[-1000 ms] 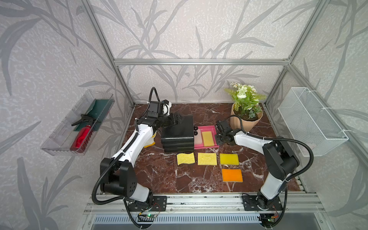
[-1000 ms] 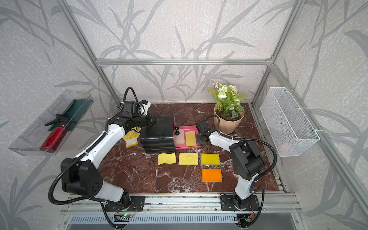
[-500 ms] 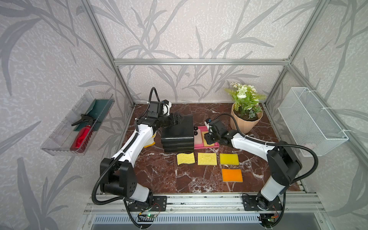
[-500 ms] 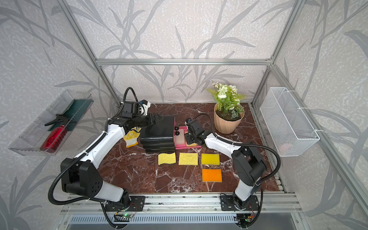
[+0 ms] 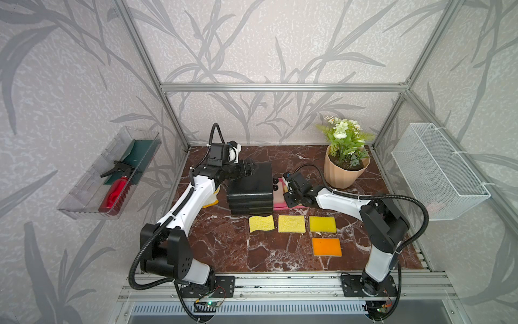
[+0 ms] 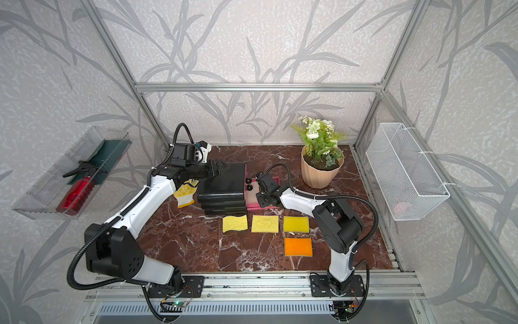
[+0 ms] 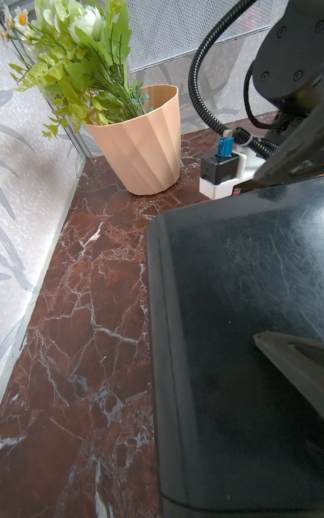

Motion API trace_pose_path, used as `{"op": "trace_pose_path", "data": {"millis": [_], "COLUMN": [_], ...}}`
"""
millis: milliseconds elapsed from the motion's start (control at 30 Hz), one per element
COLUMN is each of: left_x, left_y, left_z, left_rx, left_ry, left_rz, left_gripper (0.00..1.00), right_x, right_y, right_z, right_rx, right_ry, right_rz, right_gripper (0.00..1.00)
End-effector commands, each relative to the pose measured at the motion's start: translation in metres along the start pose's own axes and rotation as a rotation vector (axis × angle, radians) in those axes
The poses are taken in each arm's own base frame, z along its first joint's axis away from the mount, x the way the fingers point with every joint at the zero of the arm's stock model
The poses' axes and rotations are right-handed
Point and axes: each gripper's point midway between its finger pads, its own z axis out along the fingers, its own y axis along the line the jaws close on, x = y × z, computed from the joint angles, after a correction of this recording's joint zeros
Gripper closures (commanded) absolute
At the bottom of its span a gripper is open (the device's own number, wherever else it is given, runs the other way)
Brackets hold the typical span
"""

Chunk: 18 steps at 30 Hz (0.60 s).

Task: Take the sponge out of the drawer
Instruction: Pick up the sponge from the drawer.

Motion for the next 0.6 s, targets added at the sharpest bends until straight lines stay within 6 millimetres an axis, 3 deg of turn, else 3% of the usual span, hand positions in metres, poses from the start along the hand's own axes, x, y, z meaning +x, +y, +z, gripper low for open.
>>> {"op": "trace_pose_path", "data": {"millis": [0,200,567], "left_x": [0.029,0.029,0.027], "left_y": [0.020,0.021,0.021], "left_z": [0.004,0.005,0.006], "left_rx": [-0.058,-0.061,-0.060], "left_ry": [0.092,0.090,0.086], "left_rz": [-0.058,-0.057,-0.058], "left_gripper": [0.17,0.17,0.16], "right_x": [0.012,0.026,0.040], "right_y": [-0.004,-0.006,-0.011], "right_z": [0.014,0.028,0.042], "right_rx": [0.069,0.126,0.171], "right_ry": [0.043,0.094,0.176], "right_rz": [-0.050,-0.065,-0.011], "right_gripper": [0.51,0.53,0.81]}}
